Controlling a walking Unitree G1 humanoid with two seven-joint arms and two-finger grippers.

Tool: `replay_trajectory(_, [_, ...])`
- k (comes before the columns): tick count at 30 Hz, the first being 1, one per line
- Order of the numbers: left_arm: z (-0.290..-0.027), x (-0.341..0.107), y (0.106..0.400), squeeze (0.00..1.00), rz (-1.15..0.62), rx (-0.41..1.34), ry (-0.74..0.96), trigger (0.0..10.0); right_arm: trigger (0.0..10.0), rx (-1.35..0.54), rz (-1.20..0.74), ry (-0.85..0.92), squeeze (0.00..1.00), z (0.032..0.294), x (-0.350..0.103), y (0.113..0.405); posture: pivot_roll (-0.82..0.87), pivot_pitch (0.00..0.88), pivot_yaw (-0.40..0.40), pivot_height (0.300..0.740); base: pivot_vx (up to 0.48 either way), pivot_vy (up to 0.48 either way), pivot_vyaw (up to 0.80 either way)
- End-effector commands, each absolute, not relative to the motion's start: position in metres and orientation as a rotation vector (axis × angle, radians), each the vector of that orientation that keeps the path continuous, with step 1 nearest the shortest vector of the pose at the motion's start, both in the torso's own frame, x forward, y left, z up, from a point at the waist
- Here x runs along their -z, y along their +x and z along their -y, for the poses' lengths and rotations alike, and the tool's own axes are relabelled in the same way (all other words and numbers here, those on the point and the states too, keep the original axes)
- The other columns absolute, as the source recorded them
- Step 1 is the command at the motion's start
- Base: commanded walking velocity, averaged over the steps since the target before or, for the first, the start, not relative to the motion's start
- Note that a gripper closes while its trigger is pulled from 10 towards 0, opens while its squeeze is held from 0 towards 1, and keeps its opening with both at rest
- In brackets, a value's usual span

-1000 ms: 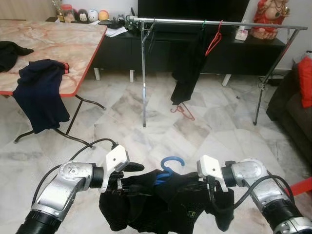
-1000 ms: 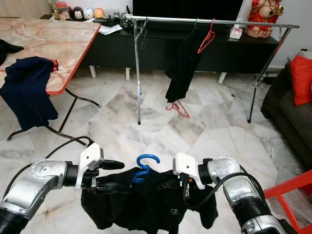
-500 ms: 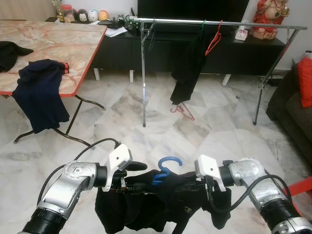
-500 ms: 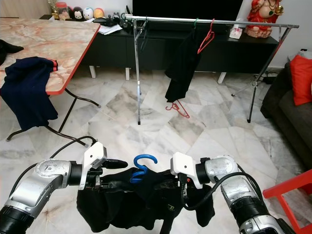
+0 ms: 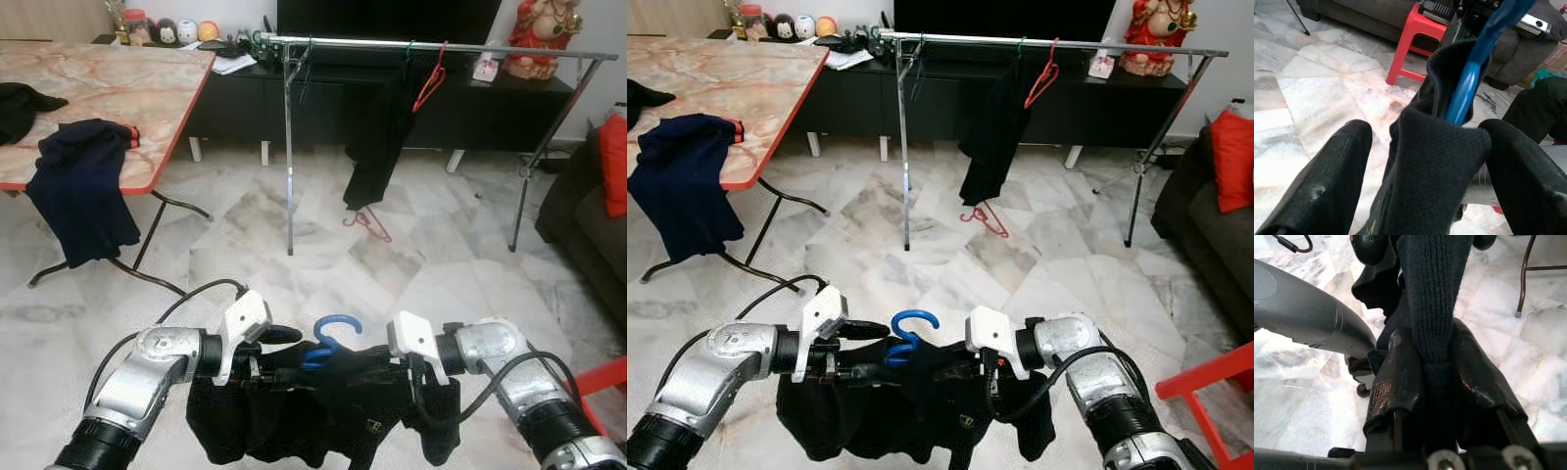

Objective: Hang hanger

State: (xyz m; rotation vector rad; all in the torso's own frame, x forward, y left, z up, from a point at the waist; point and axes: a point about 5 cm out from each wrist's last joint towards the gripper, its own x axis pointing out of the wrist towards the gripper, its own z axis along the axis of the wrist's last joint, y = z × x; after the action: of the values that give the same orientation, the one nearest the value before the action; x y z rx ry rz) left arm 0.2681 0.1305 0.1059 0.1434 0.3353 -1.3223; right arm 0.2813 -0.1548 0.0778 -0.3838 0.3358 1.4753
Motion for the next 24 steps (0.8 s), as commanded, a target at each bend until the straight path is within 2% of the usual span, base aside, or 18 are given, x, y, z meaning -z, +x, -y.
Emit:
replay_trajectory(1, [-0.125, -0.1062, 0.268, 0.0, -0.34, 1.346, 0.158, 9.2, 0.0, -1.478, -0.272, -0.407, 0.0, 0.1499, -0.0907, 0.2877, -0.06, 0.0, -0.089, 0.74, 0.0, 0.0, 0.0])
replay_trajectory(4, [-0.1254, -0.104, 0.268, 0.0, -0.348, 1.341, 0.174, 8.8, 0.0, -1.47, -0.261, -0.406, 0.0, 0.1481, -0.0917, 0.2892, -0.06, 0.0, -0.088, 0.74, 0.0, 0.0, 0.0])
replay_trajectory(6, [-0.126, -0.0998, 0.2685, 0.0, -0.363, 1.33, 0.199, 6.7, 0.0, -1.473, -0.255, -0.404, 0.0, 0.1468, -0.0926, 0.2896, -0.06, 0.0, -0.088, 0.74, 0.0, 0.0, 0.0])
replay_trajectory(7, [-0.1261, -0.0995, 0.2687, 0.0, -0.365, 1.327, 0.2, 4.7, 0.0, -1.473, -0.254, -0.403, 0.0, 0.1468, -0.0932, 0.2899, -0.06, 0.0, -0.088, 0.74, 0.0, 0.0, 0.0])
replay_trajectory(8, [-0.1261, -0.0995, 0.2688, 0.0, -0.365, 1.326, 0.2, 4.1, 0.0, -1.473, -0.252, -0.402, 0.0, 0.1469, -0.0936, 0.2902, -0.06, 0.0, -0.088, 0.74, 0.0, 0.0, 0.0])
replay_trajectory(10, [-0.1257, -0.1, 0.2687, 0.0, -0.363, 1.329, 0.195, 1.4, 0.0, -1.469, -0.25, -0.403, 0.0, 0.1473, -0.0943, 0.2908, -0.06, 0.0, -0.088, 0.74, 0.0, 0.0, 0.0])
replay_trajectory(11, [-0.1255, -0.1002, 0.2687, 0.0, -0.363, 1.331, 0.195, 1.4, 0.0, -1.468, -0.249, -0.404, 0.0, 0.1475, -0.0944, 0.2909, -0.06, 0.0, -0.088, 0.74, 0.0, 0.0, 0.0])
replay_trajectory(12, [-0.1253, -0.1001, 0.2687, 0.0, -0.363, 1.332, 0.195, 0.0, 0.0, -1.466, -0.249, -0.404, 0.0, 0.1475, -0.0945, 0.291, -0.06, 0.0, -0.088, 0.74, 0.0, 0.0, 0.0])
replay_trajectory(24, [-0.1246, -0.1019, 0.2718, 0.0, -0.347, 1.309, 0.199, 0.0, 0.0, -1.457, -0.248, -0.399, 0.0, 0.1466, -0.0939, 0.2909, -0.06, 0.0, -0.086, 0.74, 0.0, 0.0, 0.0])
